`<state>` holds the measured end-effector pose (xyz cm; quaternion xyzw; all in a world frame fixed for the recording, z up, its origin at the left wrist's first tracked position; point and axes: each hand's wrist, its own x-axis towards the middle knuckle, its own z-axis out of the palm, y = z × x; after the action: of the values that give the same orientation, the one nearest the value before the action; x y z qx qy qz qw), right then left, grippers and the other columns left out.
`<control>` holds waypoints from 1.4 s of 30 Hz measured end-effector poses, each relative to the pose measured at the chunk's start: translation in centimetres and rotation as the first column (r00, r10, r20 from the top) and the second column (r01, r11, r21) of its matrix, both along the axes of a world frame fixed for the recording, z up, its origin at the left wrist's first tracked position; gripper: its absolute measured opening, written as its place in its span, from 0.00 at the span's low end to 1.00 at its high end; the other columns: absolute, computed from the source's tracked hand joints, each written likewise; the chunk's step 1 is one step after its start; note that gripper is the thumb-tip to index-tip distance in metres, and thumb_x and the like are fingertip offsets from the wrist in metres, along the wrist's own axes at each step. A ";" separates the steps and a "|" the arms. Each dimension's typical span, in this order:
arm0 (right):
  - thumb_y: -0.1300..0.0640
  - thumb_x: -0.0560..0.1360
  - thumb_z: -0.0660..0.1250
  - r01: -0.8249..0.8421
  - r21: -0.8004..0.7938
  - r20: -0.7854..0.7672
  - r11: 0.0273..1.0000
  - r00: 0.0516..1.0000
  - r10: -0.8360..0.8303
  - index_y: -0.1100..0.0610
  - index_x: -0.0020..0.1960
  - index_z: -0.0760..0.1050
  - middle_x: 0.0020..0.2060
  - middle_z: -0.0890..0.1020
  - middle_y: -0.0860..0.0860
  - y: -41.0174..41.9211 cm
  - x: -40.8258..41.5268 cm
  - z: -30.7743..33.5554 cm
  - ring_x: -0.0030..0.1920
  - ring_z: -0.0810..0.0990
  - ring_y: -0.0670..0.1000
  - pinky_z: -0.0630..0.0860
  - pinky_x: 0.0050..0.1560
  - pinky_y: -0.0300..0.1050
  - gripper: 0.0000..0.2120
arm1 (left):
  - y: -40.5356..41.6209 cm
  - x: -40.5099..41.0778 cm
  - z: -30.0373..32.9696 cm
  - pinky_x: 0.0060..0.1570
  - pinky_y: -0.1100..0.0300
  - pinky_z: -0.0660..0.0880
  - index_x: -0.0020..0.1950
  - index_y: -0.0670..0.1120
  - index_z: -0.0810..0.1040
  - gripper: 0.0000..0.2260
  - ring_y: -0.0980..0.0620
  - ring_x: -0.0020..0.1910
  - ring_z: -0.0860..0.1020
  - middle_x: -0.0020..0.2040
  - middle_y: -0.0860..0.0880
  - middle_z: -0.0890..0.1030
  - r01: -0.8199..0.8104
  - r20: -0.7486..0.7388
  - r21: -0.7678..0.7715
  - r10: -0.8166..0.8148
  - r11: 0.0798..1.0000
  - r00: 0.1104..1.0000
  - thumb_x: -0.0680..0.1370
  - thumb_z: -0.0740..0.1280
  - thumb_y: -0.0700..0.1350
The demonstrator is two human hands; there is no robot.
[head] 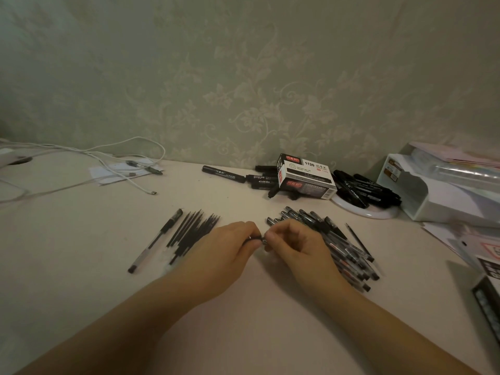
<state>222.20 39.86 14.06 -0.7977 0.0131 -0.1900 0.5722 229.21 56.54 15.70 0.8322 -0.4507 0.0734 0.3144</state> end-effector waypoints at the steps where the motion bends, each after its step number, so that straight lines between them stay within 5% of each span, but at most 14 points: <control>1: 0.53 0.77 0.70 -0.005 -0.001 0.002 1.000 1.000 0.005 0.44 0.46 0.79 0.41 0.84 0.48 0.0 0.0 0.0 0.44 0.82 0.51 0.78 0.46 0.43 0.04 | 0.0 0.0 0.0 0.38 0.64 0.68 0.50 0.55 0.75 0.07 0.60 0.40 0.73 0.39 0.59 0.74 -0.005 -0.001 0.001 0.005 1.000 1.000 0.81 0.58 0.51; 9: 0.46 0.77 0.68 0.021 -0.015 -0.003 1.000 1.000 -0.021 0.44 0.46 0.80 0.41 0.84 0.48 0.0 0.1 0.0 0.45 0.82 0.49 0.79 0.49 0.46 0.03 | 0.1 0.1 0.1 0.38 0.63 0.69 0.49 0.54 0.75 0.07 0.60 0.40 0.73 0.39 0.59 0.74 -0.011 0.009 -0.004 0.011 1.000 1.000 0.81 0.59 0.51; 16: 0.52 0.76 0.71 -0.007 0.027 0.003 1.000 1.000 0.007 0.42 0.50 0.79 0.47 0.83 0.46 0.0 0.1 0.0 0.47 0.83 0.50 0.80 0.49 0.44 0.06 | 0.2 0.1 0.0 0.39 0.63 0.69 0.51 0.53 0.75 0.07 0.59 0.41 0.74 0.40 0.58 0.75 -0.026 -0.004 0.002 0.026 1.000 1.000 0.81 0.58 0.51; 22: 0.48 0.77 0.69 0.040 -0.002 -0.013 0.999 0.999 -0.040 0.45 0.46 0.80 0.40 0.84 0.48 0.0 0.1 0.0 0.43 0.82 0.48 0.78 0.47 0.41 0.03 | 0.0 0.0 0.2 0.39 0.63 0.70 0.52 0.53 0.75 0.07 0.59 0.41 0.74 0.40 0.58 0.76 -0.031 -0.002 0.007 0.031 1.000 1.000 0.82 0.58 0.51; 31: 0.54 0.78 0.69 0.193 0.219 0.051 0.956 0.977 -0.209 0.48 0.46 0.80 0.37 0.83 0.45 -0.5 0.0 0.5 0.32 0.79 0.41 0.76 0.36 0.33 0.03 | 0.2 -0.3 0.8 0.36 0.55 0.71 0.60 0.56 0.70 0.08 0.55 0.34 0.71 0.33 0.56 0.70 -0.030 -0.002 -0.013 0.029 0.999 1.000 0.82 0.55 0.49; 35: 0.52 0.75 0.72 0.236 -0.110 0.065 0.966 0.971 -0.230 0.45 0.44 0.80 0.38 0.83 0.41 -0.6 -0.4 0.7 0.38 0.80 0.41 0.76 0.39 0.32 0.03 | 0.3 -0.3 0.8 0.37 0.57 0.70 0.62 0.58 0.69 0.10 0.58 0.36 0.70 0.34 0.58 0.70 -0.046 0.005 -0.009 0.046 0.999 0.999 0.83 0.55 0.49; 42: 0.49 0.73 0.73 0.164 -0.580 0.086 0.798 0.986 -0.140 0.47 0.43 0.81 0.35 0.79 0.43 0.0 -0.6 0.3 0.42 0.77 0.41 0.70 0.39 0.30 0.03 | 0.3 -0.2 0.7 0.36 0.61 0.64 0.65 0.57 0.71 0.13 0.60 0.35 0.69 0.33 0.60 0.68 -0.059 0.009 -0.026 0.059 0.998 0.998 0.83 0.56 0.46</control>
<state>221.58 39.83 14.35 -0.9274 0.0067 -0.2456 0.2822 229.01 56.80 16.38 0.8407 -0.4266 0.0926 0.3204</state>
